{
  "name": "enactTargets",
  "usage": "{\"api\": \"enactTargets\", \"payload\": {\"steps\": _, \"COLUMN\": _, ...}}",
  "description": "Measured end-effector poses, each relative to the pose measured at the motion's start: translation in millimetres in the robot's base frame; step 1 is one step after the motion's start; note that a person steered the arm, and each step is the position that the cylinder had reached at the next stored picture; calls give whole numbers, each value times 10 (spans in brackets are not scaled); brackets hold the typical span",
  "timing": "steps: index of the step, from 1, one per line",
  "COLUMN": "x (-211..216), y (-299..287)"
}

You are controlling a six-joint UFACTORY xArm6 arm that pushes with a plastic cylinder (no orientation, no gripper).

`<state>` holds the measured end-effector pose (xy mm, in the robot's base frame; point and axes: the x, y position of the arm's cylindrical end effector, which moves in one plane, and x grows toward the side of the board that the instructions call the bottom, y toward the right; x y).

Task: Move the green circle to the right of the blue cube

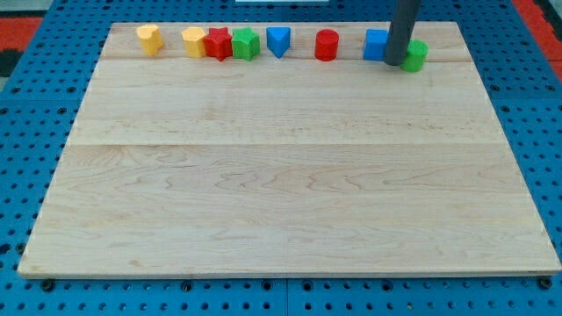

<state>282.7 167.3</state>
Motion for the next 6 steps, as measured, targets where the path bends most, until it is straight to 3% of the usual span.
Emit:
{"api": "enactTargets", "payload": {"steps": 2, "x": 347, "y": -31}}
{"api": "enactTargets", "payload": {"steps": 6, "x": 37, "y": 354}}
